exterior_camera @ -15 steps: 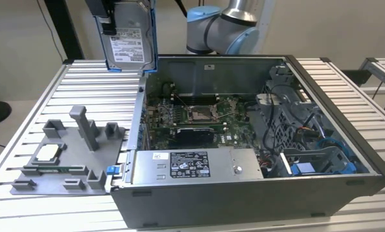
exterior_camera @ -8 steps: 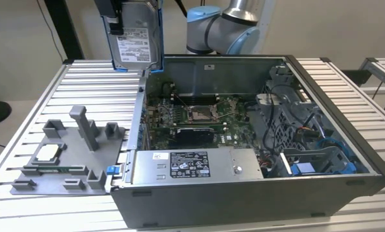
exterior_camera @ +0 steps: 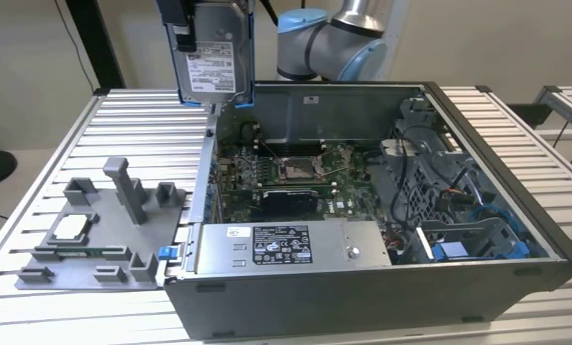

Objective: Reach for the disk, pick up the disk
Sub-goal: 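Pick up the disk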

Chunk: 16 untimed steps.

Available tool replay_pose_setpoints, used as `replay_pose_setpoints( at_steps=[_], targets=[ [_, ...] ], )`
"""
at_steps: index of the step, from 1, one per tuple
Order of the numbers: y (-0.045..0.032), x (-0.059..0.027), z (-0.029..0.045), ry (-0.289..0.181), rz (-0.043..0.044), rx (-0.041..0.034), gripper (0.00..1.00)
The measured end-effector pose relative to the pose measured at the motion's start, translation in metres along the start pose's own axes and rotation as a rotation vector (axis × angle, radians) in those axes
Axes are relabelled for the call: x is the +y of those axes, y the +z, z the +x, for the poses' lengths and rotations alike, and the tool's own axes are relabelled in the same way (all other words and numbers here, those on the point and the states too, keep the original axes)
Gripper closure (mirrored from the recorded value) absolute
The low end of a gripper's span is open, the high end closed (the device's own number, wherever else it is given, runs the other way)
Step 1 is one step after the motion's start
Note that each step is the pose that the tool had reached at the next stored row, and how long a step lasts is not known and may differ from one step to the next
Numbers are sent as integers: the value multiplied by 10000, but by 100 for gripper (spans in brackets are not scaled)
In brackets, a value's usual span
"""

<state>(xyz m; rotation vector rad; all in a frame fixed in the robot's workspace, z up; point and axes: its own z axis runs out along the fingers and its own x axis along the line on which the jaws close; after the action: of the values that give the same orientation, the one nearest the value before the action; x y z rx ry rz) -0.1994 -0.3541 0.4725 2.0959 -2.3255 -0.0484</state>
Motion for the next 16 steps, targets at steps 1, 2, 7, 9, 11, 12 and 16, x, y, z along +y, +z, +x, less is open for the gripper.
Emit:
replay_pose_setpoints(
  at_steps=[1,2,7,9,11,12,16],
  targets=[
    [-1,-29,-3,-1,-2,1,100],
    [-2,-58,-6,-2,-3,1,100],
    [-6,-214,-22,-6,-14,2,100],
    [-8,-277,-29,-6,-19,3,100],
    [-10,-337,-35,-6,-23,3,100],
    [-11,-368,-38,-7,-25,3,100],
    [-15,-513,-54,-9,-33,4,100]
  ],
)
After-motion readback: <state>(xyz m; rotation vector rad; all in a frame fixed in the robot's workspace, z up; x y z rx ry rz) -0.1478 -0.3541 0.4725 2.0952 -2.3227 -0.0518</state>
